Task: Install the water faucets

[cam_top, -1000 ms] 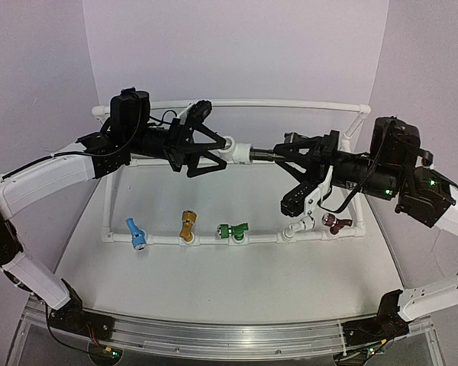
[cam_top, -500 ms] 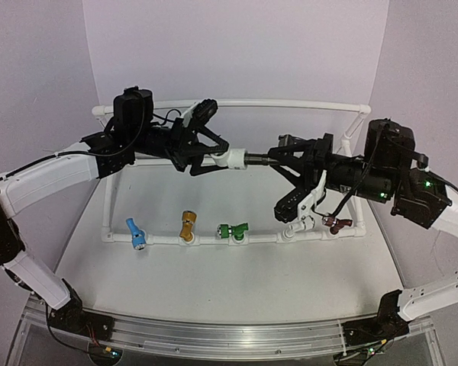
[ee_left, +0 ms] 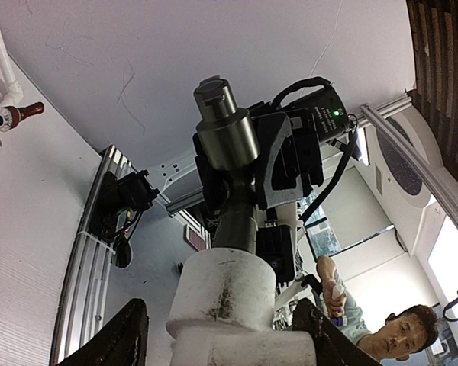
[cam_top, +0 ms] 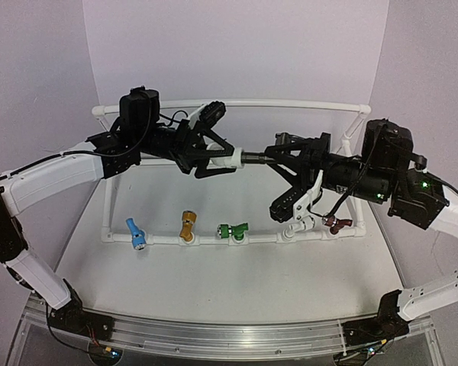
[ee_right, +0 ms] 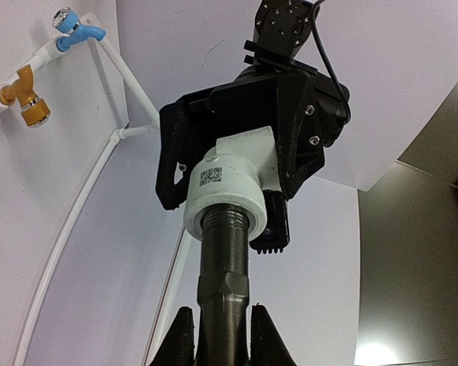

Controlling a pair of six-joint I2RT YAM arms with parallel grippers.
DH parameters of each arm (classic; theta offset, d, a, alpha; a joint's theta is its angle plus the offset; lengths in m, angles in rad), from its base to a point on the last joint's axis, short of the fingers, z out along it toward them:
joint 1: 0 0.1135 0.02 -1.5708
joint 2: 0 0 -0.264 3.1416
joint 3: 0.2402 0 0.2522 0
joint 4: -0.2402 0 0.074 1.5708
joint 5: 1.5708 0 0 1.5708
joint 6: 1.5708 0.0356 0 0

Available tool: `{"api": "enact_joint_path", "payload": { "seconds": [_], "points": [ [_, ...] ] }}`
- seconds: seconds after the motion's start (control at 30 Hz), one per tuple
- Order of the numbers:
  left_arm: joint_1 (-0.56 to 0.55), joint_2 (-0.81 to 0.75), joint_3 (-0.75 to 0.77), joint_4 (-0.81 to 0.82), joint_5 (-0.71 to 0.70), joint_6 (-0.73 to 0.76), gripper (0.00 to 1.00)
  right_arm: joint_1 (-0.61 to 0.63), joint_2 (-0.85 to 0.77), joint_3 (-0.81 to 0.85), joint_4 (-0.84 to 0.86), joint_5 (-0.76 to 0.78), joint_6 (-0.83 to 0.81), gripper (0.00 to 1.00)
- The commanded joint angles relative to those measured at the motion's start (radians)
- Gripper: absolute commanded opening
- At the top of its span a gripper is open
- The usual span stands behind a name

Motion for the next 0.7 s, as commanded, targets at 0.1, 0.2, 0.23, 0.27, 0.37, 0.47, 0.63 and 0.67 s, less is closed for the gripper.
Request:
{"api": "enact_joint_path", "payload": {
  "seconds": [0.1, 0.2, 0.23, 0.27, 0.37, 0.47, 0.63, 0.67],
  "points": [
    [-0.004, -0.004, 0.049, 0.03, 0.008, 0.022, 0.52, 0.012, -0.017, -0.007, 0.114, 0.017, -0.017, 0.0],
    [-0.004, -0.02, 0.042, 0.033, -0.007, 0.052, 0.39, 0.012, -0.015, -0.003, 0.114, 0.023, 0.008, 0.0],
    [-0.004, -0.03, 0.037, 0.029, -0.018, 0.072, 0.37, 0.012, -0.013, 0.002, 0.114, 0.024, 0.027, 0.0],
    [-0.004, -0.042, 0.033, 0.025, -0.032, 0.097, 0.35, 0.013, -0.011, 0.009, 0.113, 0.026, 0.044, 0.0],
    [-0.005, -0.078, 0.016, 0.018, -0.078, 0.176, 0.29, 0.015, 0.002, 0.042, 0.083, 0.031, 0.146, 0.0],
    [-0.005, -0.121, 0.0, 0.001, -0.136, 0.272, 0.26, 0.015, 0.014, 0.08, 0.044, 0.027, 0.261, 0.0],
    [-0.012, -0.173, -0.022, -0.007, -0.205, 0.433, 0.2, 0.016, 0.056, 0.186, -0.058, -0.002, 0.52, 0.0],
    [-0.017, -0.18, -0.025, -0.009, -0.217, 0.458, 0.2, 0.016, 0.069, 0.215, -0.084, -0.009, 0.583, 0.0]
  ]
}}
